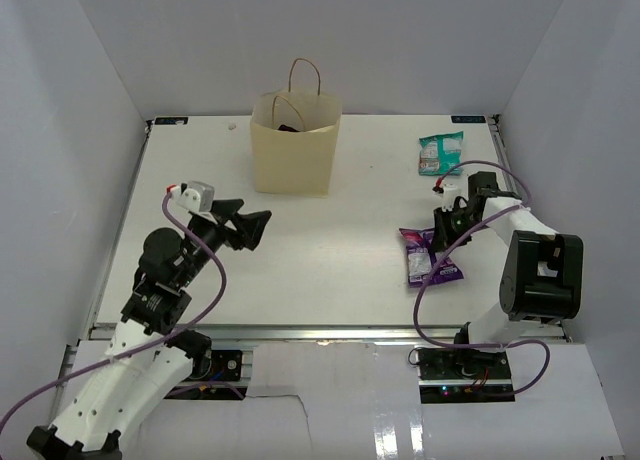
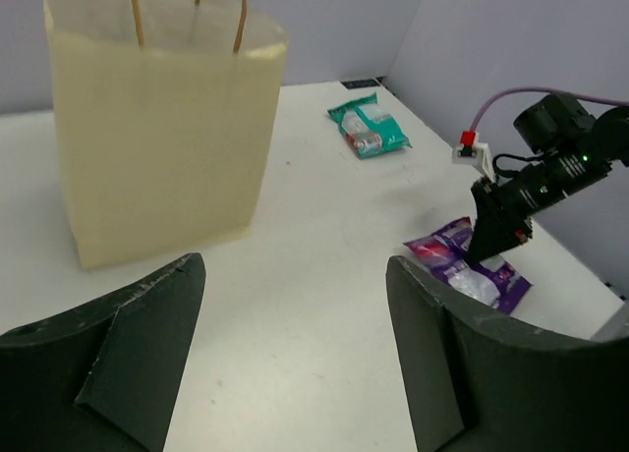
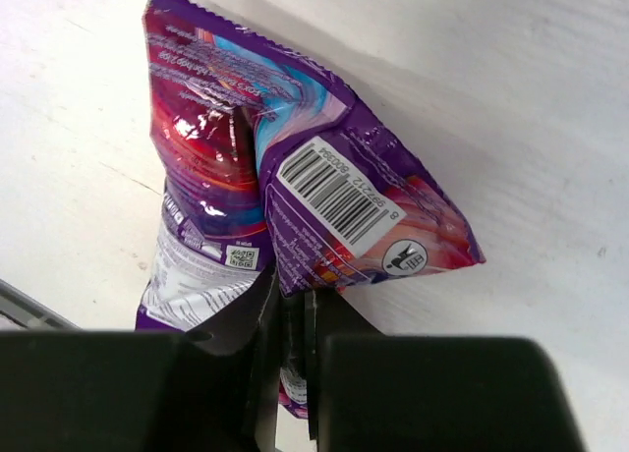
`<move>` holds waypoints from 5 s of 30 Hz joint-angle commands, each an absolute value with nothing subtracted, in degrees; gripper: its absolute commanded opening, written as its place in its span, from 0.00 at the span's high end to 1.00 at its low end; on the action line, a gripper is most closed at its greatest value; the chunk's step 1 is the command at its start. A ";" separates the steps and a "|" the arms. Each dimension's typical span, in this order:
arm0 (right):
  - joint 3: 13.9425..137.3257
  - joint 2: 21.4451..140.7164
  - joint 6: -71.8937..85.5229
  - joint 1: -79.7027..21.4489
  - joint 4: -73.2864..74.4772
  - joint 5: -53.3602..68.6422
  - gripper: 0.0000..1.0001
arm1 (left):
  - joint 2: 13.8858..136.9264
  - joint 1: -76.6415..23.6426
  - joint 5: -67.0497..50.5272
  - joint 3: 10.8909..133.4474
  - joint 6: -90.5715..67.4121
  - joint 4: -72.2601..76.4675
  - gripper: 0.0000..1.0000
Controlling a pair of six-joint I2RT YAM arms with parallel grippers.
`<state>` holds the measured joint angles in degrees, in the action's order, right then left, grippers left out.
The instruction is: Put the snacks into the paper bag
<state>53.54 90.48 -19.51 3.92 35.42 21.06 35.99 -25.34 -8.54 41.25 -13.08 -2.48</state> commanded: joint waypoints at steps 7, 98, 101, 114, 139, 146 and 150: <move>66.16 83.85 -34.01 3.08 39.38 43.99 0.92 | 18.82 -25.31 -6.24 26.65 -34.43 -13.09 0.16; 113.73 136.68 -5.88 7.47 23.64 25.56 0.92 | 24.43 -25.31 -8.53 23.20 -46.14 -15.38 0.14; 111.55 130.89 -11.50 7.65 23.21 35.13 0.92 | 24.17 -25.31 -8.44 23.38 -45.88 -15.47 0.14; 108.35 105.82 -1.94 -3.86 2.11 44.32 0.92 | 22.50 -25.31 -7.38 24.17 -43.33 -16.08 0.14; 122.71 119.19 -29.26 -27.51 17.21 45.79 0.92 | 15.73 -25.31 -6.50 23.82 -44.21 -18.81 0.14; 121.02 117.86 -30.06 -28.39 20.65 39.84 0.39 | 17.49 -25.31 -6.59 24.78 -42.63 -18.11 0.12; 125.50 115.50 -22.35 -27.43 21.87 30.69 0.07 | 17.75 -25.31 -5.10 27.67 -40.79 -19.51 0.02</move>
